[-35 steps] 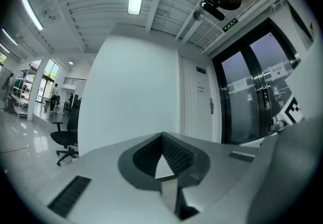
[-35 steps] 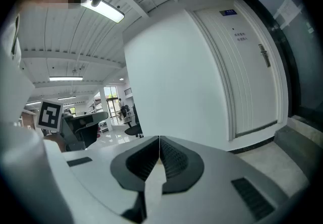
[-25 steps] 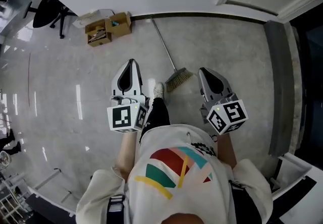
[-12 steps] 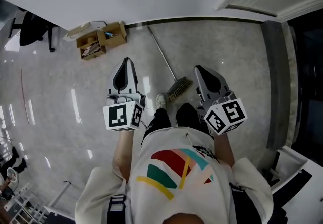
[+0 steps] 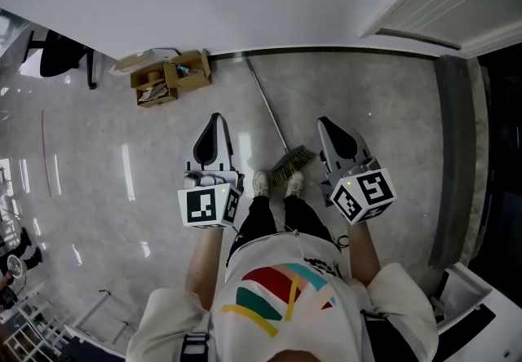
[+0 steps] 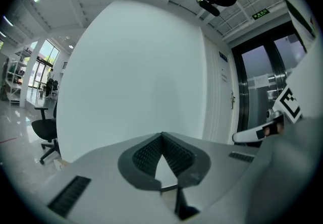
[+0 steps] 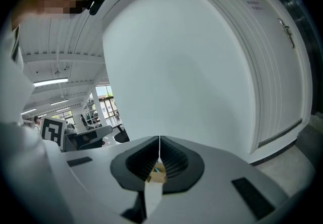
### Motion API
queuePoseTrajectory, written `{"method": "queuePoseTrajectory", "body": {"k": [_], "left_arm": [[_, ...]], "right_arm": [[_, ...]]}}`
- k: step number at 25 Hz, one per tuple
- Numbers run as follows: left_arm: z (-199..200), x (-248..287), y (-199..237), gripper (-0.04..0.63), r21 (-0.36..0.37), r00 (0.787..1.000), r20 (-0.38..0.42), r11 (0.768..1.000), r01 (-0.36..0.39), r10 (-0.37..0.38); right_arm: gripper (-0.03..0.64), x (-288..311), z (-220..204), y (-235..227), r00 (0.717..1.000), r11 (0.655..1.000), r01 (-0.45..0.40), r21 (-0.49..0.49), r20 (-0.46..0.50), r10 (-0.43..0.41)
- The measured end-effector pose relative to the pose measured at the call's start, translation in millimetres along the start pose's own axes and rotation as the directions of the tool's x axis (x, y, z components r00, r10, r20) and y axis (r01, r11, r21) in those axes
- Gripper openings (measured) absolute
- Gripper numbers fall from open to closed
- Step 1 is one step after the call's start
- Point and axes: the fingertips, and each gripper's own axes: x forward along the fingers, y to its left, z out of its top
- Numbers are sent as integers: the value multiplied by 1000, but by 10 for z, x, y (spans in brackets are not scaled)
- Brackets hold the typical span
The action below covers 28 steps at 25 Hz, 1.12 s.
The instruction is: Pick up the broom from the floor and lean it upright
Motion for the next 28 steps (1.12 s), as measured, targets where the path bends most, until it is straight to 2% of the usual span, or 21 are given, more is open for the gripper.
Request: {"method": "queuePoseTrajectory", "body": {"k": [4,6,8,12,17,18,19,20,24,28], "left_arm": [[-516,317,-52,44,14,1000,0,1000,8,-8],[-921,510,-11,44,31,999,25,999,21,-22],[-1520,732,113,44,55,999,46,998,21,-24],[-3188,1300,552,44,12,999,32,1000,-10,9],[-5271,1874,1010,44,29,997,72,999,-39,37],[-5652,1933,1101,44,36,996,74,998,-44,42],[-6019,1987,1189,44,40,996,71,998,-49,46],[-6363,2042,1274,44,40,996,68,998,-55,52],[-7463,2203,1483,44,28,997,25,997,-69,68],[-8103,2197,1431,44,4,998,-39,999,-45,45]], "right_arm": [[14,363,-317,-375,1000,999,-27,-21,-2,27],[14,616,-660,-598,1000,999,-28,-43,9,29],[14,926,-1181,-871,1000,998,-27,-59,5,28],[14,1684,-2613,-1496,998,998,-57,-25,-39,56],[16,2667,-4735,-2224,986,995,-102,-10,-134,99],[34,2862,-5161,-2378,981,996,-90,8,-170,90],[101,3059,-5576,-2532,975,997,-73,31,-208,78],[135,3254,-5967,-2672,967,997,-57,46,-246,67],[197,3832,-7229,-2944,924,997,-76,27,-373,80],[216,4002,-8036,-2980,859,995,-101,-1,-504,87]]}}
